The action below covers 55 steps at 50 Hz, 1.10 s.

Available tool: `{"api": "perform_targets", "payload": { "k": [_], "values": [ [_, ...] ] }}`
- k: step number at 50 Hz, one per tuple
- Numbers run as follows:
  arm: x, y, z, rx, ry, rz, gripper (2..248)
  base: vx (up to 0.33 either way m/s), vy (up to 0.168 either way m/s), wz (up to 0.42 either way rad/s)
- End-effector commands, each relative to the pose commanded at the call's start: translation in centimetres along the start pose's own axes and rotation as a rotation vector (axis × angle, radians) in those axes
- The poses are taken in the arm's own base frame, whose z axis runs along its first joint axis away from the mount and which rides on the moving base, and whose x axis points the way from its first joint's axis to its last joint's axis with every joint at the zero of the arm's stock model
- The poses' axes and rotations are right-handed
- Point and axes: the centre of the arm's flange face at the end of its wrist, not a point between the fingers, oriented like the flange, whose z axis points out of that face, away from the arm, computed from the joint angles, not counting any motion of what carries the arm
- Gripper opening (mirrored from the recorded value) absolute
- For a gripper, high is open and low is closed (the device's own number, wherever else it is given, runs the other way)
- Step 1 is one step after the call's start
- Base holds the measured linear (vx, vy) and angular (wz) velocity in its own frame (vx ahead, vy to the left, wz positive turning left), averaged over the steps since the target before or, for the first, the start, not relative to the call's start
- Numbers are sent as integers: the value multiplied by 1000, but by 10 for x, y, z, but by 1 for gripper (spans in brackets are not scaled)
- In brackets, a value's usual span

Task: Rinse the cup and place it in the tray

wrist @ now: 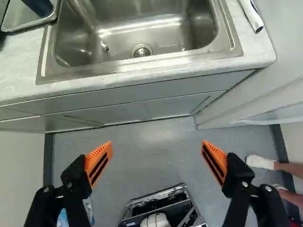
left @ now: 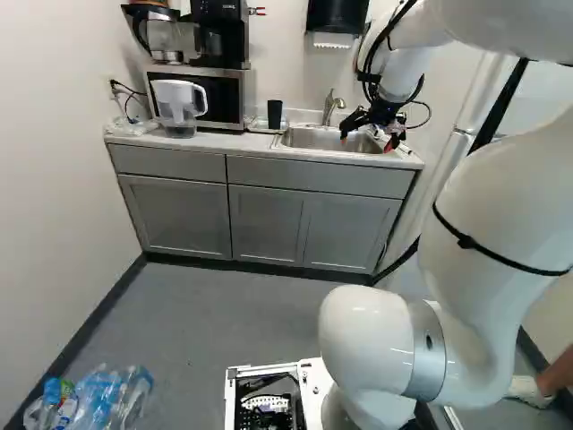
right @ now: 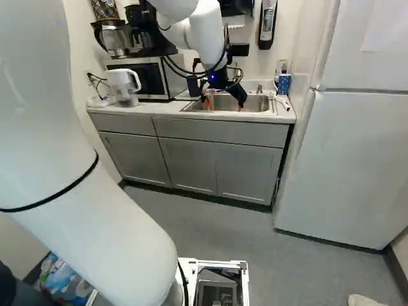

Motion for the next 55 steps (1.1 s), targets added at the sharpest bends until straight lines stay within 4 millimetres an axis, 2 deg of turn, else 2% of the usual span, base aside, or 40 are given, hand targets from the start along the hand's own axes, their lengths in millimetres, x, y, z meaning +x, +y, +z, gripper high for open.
{"api": "perform_targets", "payload": {
  "k": [29, 55],
  "values": [
    [-3, -2, 3, 0, 10, -4, 247, 0, 0, 0],
    [-20, -11, 18, 1, 54, -20, 247, 0, 0, 0]
  ]
}}
